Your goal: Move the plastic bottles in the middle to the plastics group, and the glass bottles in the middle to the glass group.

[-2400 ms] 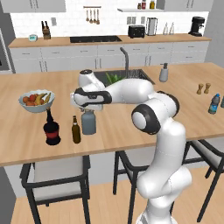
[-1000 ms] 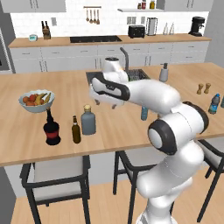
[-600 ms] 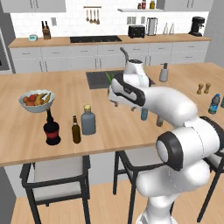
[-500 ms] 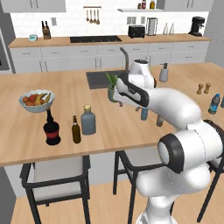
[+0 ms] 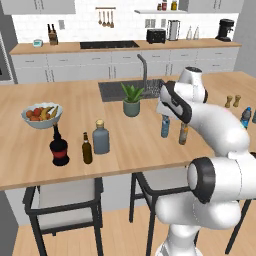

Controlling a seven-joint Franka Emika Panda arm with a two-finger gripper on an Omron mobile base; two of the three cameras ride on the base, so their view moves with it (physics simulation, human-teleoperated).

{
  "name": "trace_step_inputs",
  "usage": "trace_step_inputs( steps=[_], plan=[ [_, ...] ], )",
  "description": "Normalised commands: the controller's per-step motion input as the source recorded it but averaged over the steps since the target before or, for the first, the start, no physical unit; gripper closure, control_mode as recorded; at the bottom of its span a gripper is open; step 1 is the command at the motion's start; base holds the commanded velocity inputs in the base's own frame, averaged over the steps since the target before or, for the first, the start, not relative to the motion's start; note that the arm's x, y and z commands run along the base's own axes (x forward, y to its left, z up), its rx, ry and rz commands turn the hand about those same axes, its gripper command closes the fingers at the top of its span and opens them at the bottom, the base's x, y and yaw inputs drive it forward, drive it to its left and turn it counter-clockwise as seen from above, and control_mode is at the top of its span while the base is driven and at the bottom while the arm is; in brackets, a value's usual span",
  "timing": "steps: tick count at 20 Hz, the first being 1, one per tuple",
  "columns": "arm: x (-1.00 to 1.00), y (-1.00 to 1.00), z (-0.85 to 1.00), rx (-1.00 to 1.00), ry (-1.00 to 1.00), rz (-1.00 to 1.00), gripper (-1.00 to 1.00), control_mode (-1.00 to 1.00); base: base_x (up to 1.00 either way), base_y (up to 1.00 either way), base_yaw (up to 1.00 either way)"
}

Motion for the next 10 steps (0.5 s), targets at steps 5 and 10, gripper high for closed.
trace_step_inputs(
  steps=[5, 10],
  plan=[
    [-0.05, -0.95, 0.06, 0.0, 0.0, 0.0, -1.0, -1.0, 0.0, 0.0, 0.0],
    [0.0, -0.73, 0.0, -0.01, 0.0, 0.02, -1.0, -1.0, 0.0, 0.0, 0.0]
  ],
)
